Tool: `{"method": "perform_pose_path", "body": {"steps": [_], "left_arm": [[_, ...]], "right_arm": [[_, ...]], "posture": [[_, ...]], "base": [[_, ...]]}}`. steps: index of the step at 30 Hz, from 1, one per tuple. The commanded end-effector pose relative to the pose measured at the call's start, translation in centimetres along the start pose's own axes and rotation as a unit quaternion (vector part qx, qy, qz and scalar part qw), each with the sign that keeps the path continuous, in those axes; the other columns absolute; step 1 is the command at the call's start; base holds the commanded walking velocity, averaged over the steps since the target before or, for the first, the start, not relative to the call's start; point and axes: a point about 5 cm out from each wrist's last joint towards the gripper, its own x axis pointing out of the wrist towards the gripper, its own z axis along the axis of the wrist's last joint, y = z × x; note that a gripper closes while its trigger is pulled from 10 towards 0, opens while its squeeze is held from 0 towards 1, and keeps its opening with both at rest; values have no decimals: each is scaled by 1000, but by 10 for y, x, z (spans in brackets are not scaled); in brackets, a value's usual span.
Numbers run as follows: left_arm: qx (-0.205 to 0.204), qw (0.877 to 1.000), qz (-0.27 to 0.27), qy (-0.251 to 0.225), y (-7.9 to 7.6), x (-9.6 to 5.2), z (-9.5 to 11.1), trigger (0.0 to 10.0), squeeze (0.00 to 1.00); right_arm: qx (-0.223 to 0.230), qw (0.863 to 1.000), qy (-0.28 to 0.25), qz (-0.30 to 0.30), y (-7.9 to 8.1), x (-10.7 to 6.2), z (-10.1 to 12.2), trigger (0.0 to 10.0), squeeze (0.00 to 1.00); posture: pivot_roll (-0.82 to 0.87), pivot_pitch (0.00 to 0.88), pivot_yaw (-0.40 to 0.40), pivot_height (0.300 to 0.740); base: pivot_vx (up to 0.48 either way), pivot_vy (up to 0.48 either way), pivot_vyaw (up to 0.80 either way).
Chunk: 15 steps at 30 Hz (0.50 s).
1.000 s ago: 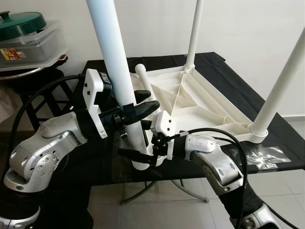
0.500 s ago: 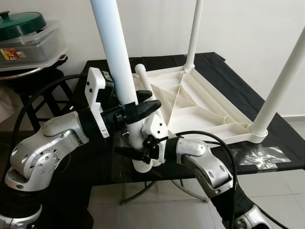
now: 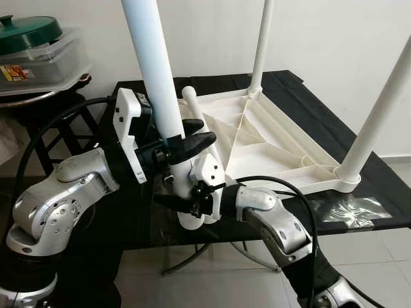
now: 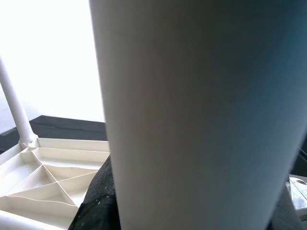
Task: Building children table
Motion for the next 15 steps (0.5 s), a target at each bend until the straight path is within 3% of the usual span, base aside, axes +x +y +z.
{"method": "perform_pose_path", "body": {"steps": [1,2,3,4,5,15], "left_arm": [[-2,999,-42,-21,-12,7,6,980,0],[-2,999,-42,-21,-12,7,6,980,0],[-7,999,-42,-16,-11,7,5,9020,965],[-7,999,-42,-16,-11,7,5,9020,965],[-8,999,-42,-16,-11,7,5,10000,1000],[26,999,14,-35,7,-3,19,10000,1000]], "right_arm": [[9,1000,-1,18,9,8,-2,0,0],[9,1000,-1,18,9,8,-2,0,0],[8,1000,-1,17,10,8,-2,0,0],[8,1000,-1,17,10,8,-2,0,0],[8,1000,-2,16,10,8,-2,0,0],[8,1000,-6,-1,8,9,-2,0,0]], "posture": [[-17,12,-4,740],[-17,12,-4,740],[-16,10,-1,740],[-16,10,-1,740],[-16,10,-1,740],[-12,12,3,740]], "base": [[0,0,0],[0,0,0],[0,0,0],[0,0,0],[0,0,0],[0,0,0]]}}
